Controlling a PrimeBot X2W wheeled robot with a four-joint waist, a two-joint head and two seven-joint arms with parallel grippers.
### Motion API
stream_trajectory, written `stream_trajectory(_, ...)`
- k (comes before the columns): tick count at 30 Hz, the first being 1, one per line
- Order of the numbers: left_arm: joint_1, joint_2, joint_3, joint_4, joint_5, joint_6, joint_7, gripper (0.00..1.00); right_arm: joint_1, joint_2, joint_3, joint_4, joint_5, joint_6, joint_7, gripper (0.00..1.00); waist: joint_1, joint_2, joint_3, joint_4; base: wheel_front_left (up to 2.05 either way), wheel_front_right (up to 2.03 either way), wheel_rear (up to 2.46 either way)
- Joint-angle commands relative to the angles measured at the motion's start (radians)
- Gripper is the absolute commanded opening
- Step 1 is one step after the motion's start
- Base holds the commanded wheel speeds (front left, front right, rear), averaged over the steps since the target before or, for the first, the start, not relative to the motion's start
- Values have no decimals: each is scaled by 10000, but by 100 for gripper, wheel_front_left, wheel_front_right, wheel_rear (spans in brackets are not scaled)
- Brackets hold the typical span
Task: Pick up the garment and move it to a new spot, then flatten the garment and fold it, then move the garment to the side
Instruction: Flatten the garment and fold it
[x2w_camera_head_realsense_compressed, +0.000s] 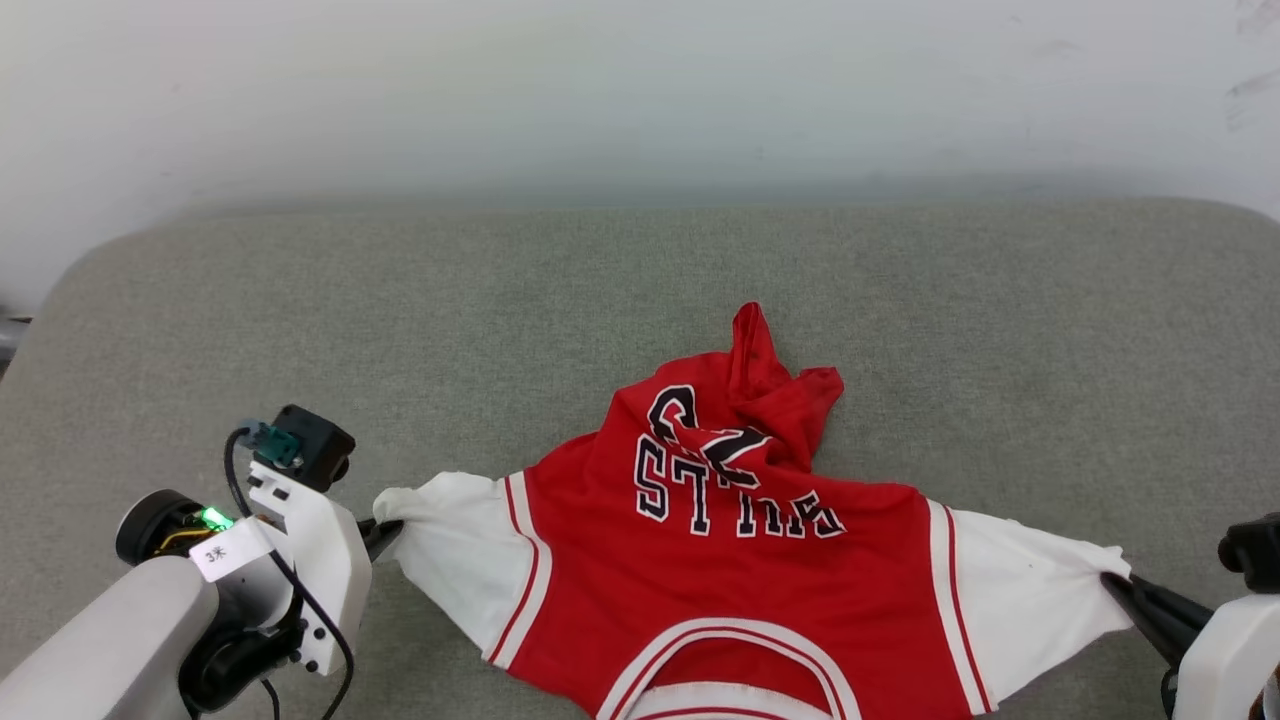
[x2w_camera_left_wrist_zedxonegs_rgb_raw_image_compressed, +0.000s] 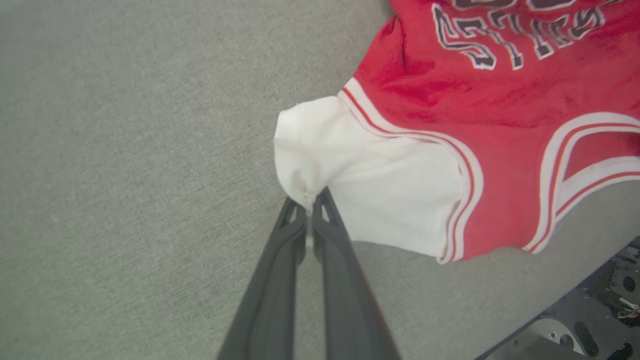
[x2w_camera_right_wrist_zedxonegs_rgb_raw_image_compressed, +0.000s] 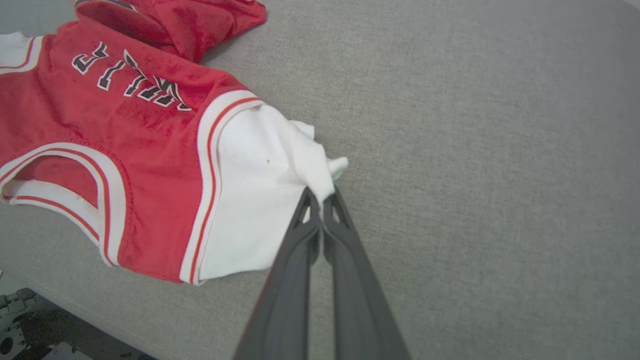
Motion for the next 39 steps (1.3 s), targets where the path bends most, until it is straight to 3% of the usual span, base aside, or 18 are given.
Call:
stream_trajectory(1, 212, 111, 121, -220, -53, 130, -168, 0, 79, 59, -116, -148, 72, -11, -103, 0, 0, 0, -293, 69, 0, 0, 0)
stream_trajectory(10, -87, 1019, 1436, -3400, 335, 1343, -1330, 0, -321, -147, -1721, -1860, 528, -11, -154, 0, 0, 0, -851, 143, 0, 0, 0)
stream_trajectory(16, -951, 1055, 2212, -4581, 324, 1610, -1730, 0, -1201, -455, -2456, -2709, 790, -13, 12, 0, 0, 0, -903, 120, 0, 0, 0)
stream_trajectory(23, -2438, 563, 2561, -4547, 489, 1483, -1956, 0, -2794, -869, -2775, -2979, 924, -11, 145, 0, 0, 0, -892, 104, 0, 0, 0)
stream_trajectory(28, -3619, -59, 2577, -3956, 643, 1324, -2129, 0, -4123, -1045, -2388, -2623, 951, -11, 258, 0, 0, 0, -678, 47, 0, 0, 0)
stream_trajectory(39, -7126, -1173, 2523, -1923, 1165, 746, -2142, 0, -8555, -936, -866, -1090, 190, -11, 405, 0, 0, 0, 1378, -112, 0, 0, 0)
